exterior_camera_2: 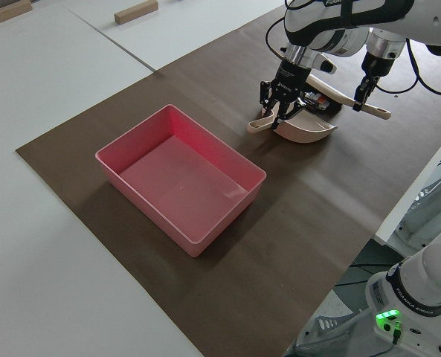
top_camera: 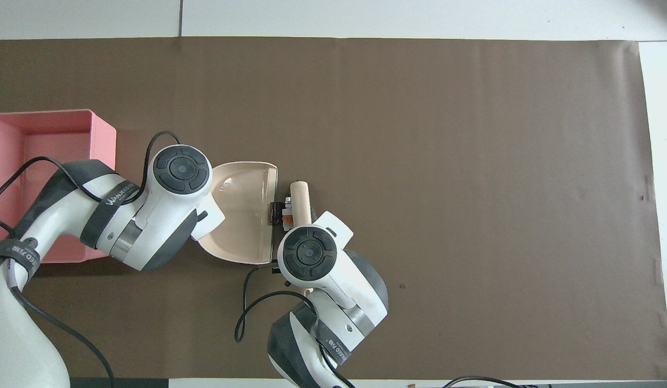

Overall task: Clean e-waste and dump in bin
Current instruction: 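Sweep the component into the dustpan with the brush in the right gripper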

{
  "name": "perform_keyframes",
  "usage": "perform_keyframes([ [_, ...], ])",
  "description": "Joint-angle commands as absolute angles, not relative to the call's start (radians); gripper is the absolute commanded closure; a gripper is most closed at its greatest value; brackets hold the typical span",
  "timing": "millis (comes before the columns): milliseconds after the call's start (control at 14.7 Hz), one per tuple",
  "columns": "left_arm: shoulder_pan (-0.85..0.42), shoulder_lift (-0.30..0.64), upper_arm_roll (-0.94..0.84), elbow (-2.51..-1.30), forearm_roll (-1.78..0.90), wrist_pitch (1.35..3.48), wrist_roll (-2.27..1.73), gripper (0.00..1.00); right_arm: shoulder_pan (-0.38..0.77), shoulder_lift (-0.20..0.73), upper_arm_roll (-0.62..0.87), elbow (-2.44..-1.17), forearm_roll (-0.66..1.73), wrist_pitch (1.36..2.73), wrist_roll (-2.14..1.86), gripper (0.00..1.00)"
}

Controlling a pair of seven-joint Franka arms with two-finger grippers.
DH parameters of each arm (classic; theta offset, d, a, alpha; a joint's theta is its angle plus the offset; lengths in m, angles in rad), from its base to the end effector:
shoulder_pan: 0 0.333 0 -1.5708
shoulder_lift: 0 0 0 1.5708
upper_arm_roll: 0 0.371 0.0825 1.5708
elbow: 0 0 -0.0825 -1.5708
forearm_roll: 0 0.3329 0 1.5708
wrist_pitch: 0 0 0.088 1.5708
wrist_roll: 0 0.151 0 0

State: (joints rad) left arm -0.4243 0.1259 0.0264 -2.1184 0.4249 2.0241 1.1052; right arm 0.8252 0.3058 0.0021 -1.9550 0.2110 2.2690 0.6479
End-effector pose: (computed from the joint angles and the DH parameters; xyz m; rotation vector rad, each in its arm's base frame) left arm 0.4749 -0.1564 0.3879 -1.8371 2.1639 0.4738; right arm 0.3901 0.4424 0.3644 -3.0110 -0.0663 0.1560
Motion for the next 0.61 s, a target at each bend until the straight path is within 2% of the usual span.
perform_keyframes([
  [0, -0.443, 0.104, 0.037, -2.157, 0.442, 2.04, 1.091, 1.0, 0.825, 0.36, 0.058, -1.927, 0.333, 2.37, 0.635, 1.0],
  [205, -0.442, 0.092, 0.034, -2.177, 0.442, 2.052, 1.091, 1.0, 0.827, 0.39, 0.106, -1.885, 0.478, 2.518, 0.62, 1.0],
  [273, -0.437, 0.091, 0.034, -2.18, 0.442, 2.074, 1.094, 1.0, 0.825, 0.391, 0.11, -1.862, 0.497, 2.529, 0.618, 1.0],
  [545, -0.4, 0.084, 0.031, -2.207, 0.436, 2.161, 1.104, 1.0, 0.81, 0.39, 0.107, -1.818, 0.497, 2.436, 0.624, 1.0],
])
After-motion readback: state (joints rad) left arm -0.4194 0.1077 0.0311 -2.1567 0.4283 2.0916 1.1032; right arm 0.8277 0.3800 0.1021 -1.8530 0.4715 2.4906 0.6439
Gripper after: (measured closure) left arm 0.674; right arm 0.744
